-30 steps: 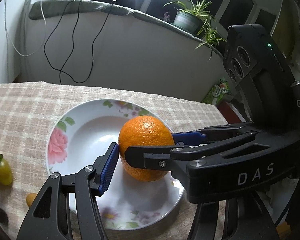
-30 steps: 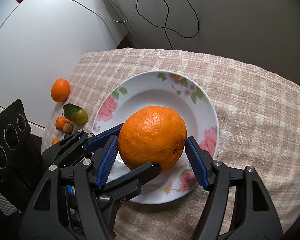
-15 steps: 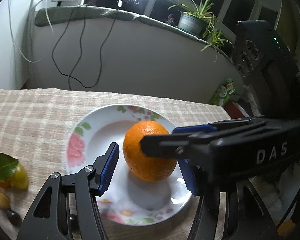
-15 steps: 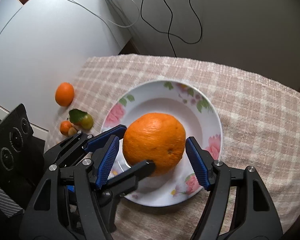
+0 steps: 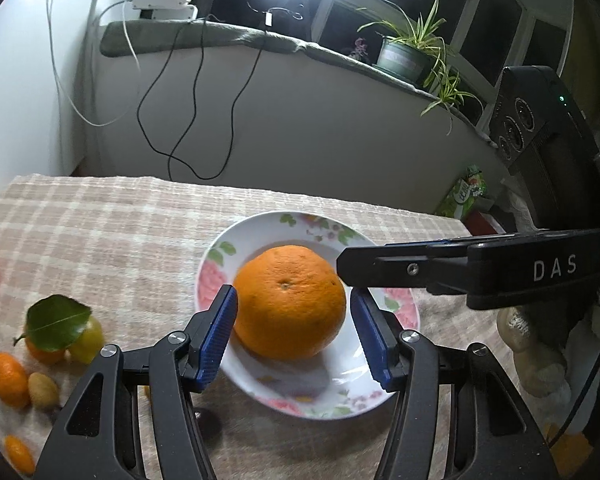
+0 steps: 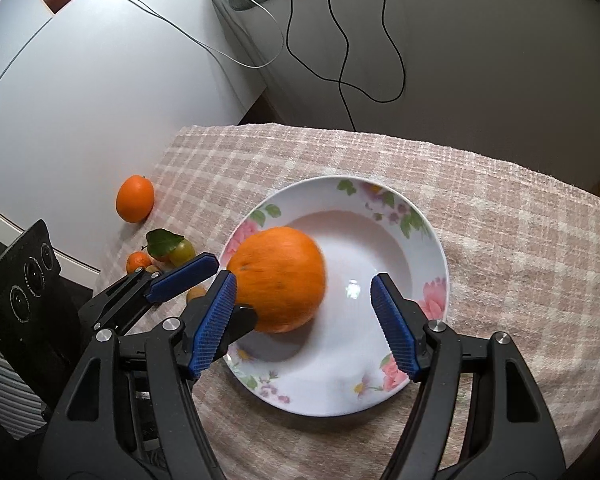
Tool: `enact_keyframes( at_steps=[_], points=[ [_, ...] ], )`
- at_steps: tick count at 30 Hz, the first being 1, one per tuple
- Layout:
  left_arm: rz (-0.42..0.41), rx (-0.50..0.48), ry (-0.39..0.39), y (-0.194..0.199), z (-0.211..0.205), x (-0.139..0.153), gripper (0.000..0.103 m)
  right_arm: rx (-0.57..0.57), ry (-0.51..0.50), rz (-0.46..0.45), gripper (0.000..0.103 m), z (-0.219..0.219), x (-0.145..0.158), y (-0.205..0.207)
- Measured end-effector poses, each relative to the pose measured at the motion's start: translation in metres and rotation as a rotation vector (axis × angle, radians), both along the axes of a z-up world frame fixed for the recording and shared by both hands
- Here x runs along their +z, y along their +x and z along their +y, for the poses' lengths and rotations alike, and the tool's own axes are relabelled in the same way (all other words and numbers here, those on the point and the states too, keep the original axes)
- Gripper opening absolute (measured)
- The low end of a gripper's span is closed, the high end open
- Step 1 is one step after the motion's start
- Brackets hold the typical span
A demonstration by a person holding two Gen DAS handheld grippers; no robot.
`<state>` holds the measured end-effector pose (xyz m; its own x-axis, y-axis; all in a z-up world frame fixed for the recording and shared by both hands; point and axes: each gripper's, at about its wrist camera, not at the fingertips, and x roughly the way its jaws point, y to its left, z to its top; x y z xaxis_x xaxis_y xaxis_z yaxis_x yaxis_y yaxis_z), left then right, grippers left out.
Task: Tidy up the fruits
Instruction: 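Open the right gripper and withdraw it from the plate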
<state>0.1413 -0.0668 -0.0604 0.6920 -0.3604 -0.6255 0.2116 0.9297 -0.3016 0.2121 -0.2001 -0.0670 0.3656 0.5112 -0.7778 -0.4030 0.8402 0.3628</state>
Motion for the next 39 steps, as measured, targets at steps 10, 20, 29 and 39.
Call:
enact_keyframes(
  at_steps=[10, 20, 29, 39],
  points=[
    [-0.03, 0.027, 0.02, -0.021, 0.011, 0.01, 0.057, -0.006, 0.001, -0.044, 0.072, 0.005, 0.012, -0.014],
    [-0.06, 0.081, 0.053, -0.052, 0.036, 0.02, 0.057, 0.034, -0.009, -0.142, 0.073, 0.022, 0.026, -0.044],
    [-0.073, 0.166, 0.104, -0.084, 0.072, 0.021, 0.067, 0.13, -0.087, -0.251, 0.088, 0.059, 0.032, -0.075],
    [-0.045, 0.287, 0.124, -0.112, 0.129, 0.015, 0.073, 0.223, -0.123, -0.283, 0.093, 0.105, 0.033, -0.085]
  ],
)
